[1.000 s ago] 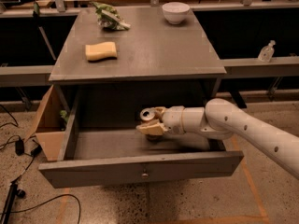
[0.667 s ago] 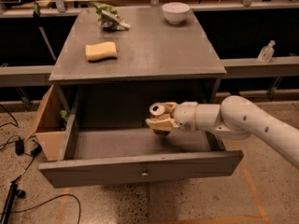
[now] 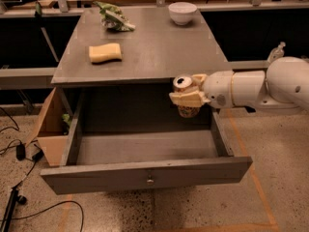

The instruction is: Pick orange can from top drawer and place on counter

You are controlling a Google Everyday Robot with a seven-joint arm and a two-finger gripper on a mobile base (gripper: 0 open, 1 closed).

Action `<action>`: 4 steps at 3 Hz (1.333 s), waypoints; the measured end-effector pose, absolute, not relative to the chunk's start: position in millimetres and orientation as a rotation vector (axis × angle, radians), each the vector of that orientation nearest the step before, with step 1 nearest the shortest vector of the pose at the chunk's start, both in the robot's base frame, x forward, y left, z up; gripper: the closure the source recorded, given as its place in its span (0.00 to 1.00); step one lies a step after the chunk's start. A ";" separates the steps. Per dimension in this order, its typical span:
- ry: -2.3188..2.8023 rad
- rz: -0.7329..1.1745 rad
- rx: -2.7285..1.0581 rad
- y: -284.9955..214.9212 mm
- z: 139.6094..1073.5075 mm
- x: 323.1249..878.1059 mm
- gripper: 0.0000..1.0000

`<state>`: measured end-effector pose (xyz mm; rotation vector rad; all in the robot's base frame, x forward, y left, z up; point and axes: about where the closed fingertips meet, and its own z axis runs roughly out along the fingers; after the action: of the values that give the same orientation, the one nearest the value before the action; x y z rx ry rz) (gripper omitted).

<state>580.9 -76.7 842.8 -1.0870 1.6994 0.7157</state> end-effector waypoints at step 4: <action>1.625 0.811 -1.005 -62.8 914.8 711.1 1.00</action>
Offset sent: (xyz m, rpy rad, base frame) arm 0.0941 -0.0034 0.0891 0.0822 -0.0048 0.0498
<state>711.1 -62.8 914.8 -1.0048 1.6246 0.8107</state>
